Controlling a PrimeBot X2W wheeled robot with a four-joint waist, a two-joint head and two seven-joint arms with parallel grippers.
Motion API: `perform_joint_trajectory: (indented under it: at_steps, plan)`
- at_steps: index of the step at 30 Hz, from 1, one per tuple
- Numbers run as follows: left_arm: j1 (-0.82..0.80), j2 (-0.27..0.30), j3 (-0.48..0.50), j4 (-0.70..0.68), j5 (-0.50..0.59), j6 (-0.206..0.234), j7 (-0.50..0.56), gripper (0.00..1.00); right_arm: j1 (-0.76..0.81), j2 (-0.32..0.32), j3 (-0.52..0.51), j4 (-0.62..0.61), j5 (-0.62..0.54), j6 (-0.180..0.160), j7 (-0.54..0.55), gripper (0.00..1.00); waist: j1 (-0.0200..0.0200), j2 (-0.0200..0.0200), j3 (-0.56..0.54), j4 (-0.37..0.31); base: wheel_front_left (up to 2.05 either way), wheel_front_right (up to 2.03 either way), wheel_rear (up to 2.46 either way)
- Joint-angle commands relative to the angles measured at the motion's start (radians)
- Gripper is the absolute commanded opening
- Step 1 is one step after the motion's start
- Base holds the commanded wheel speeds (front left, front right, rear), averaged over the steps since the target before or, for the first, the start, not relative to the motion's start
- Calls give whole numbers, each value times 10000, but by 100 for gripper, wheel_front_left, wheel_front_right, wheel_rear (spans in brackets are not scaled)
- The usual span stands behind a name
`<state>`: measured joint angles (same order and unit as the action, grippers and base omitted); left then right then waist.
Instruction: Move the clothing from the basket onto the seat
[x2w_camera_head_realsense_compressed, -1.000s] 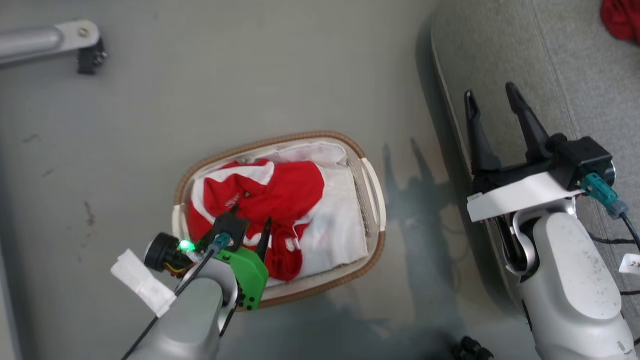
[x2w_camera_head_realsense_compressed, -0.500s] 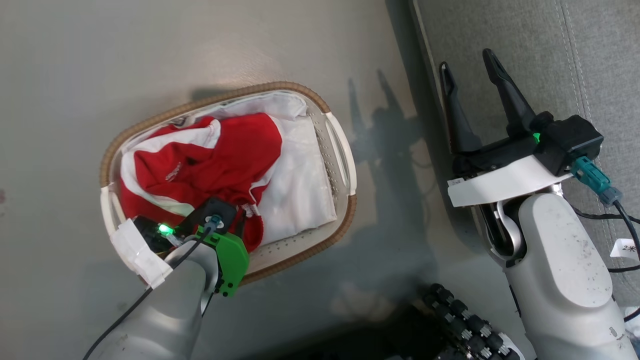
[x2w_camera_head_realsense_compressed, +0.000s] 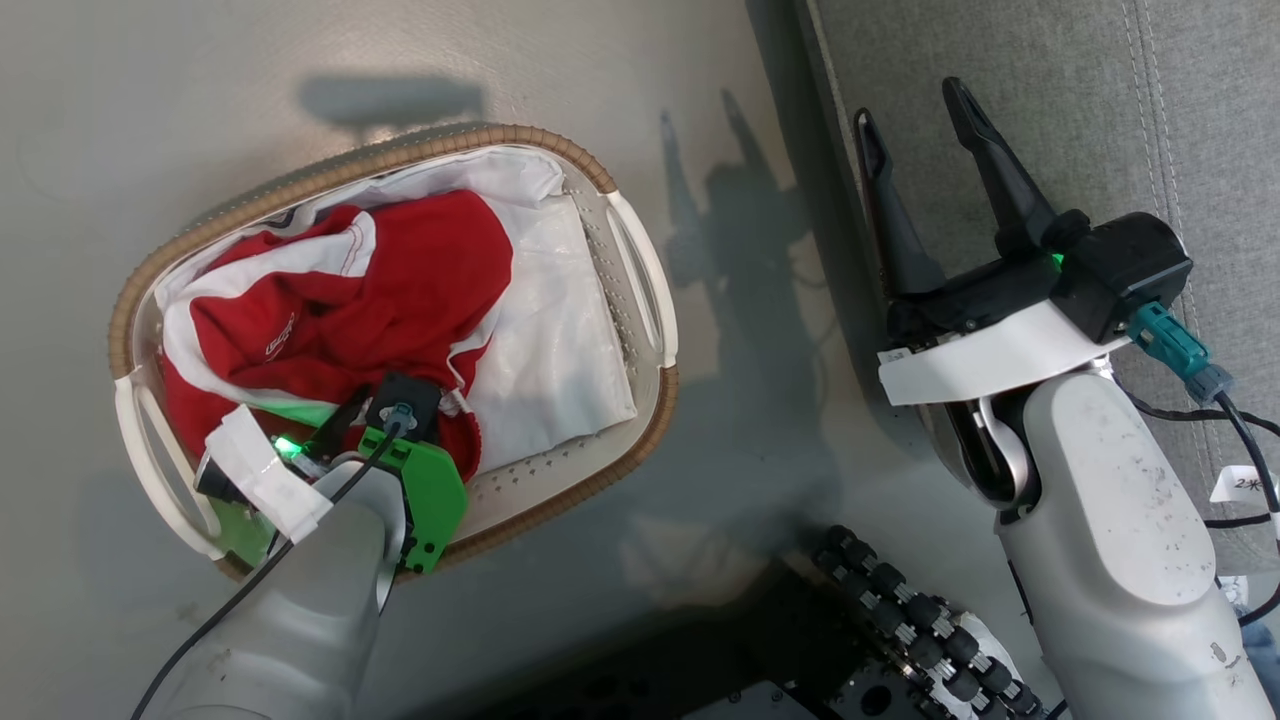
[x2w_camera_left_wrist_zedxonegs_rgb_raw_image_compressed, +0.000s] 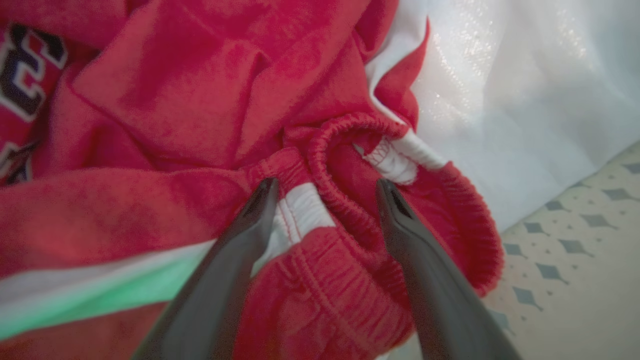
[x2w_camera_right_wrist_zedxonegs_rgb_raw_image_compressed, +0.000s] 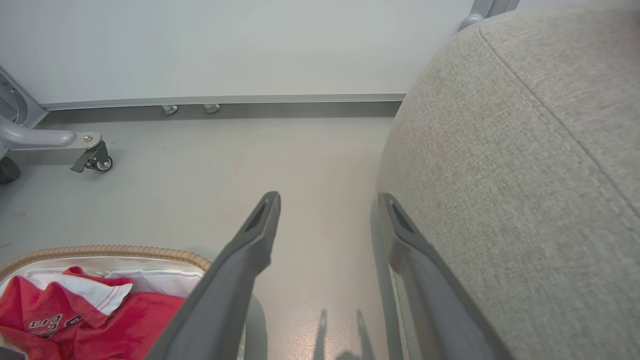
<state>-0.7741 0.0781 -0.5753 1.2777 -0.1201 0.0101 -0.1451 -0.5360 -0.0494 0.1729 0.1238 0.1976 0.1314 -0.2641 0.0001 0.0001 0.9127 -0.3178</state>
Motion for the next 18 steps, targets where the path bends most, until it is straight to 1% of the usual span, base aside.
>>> perform_joint_trajectory:
  at_steps: [1, 2, 3, 4, 5, 11, 18]
  plan:
    - [-146, 137, 21, 66, -63, 97, 118, 96, -121, -21, 36, -40, 62, -14, -6, 100, -1, -1, 39, -56, 0, 0, 0]
    - [-150, 156, 30, 75, -96, 107, 161, 82, -120, -21, 55, -42, 86, -14, -6, 100, -1, -1, 49, -76, 0, 0, 0]
    - [-151, 176, 24, 78, -122, 138, 221, 47, -127, -21, 73, -42, 126, -14, -6, 100, -1, -1, 60, -101, 0, 0, 0]
    - [-152, 191, 19, 81, -139, 155, 247, 33, -142, -21, 84, -45, 148, -14, -6, 100, -1, -1, 69, -121, 0, 0, 0]
    - [-154, 208, 16, 85, -146, 166, 297, 0, -157, -21, 89, -49, 155, -14, -6, 100, -1, -1, 76, -142, 0, 0, 0]
    - [-160, 263, -53, 105, -257, 92, 309, 0, -153, -21, 24, -21, 153, -14, -6, 100, -1, -1, 57, -169, 0, 0, 0]
    - [79, 135, -110, 96, -383, -127, -325, 0, -11, -21, -114, 116, 23, -14, -6, 100, -1, -1, -331, 34, 0, 0, 0]
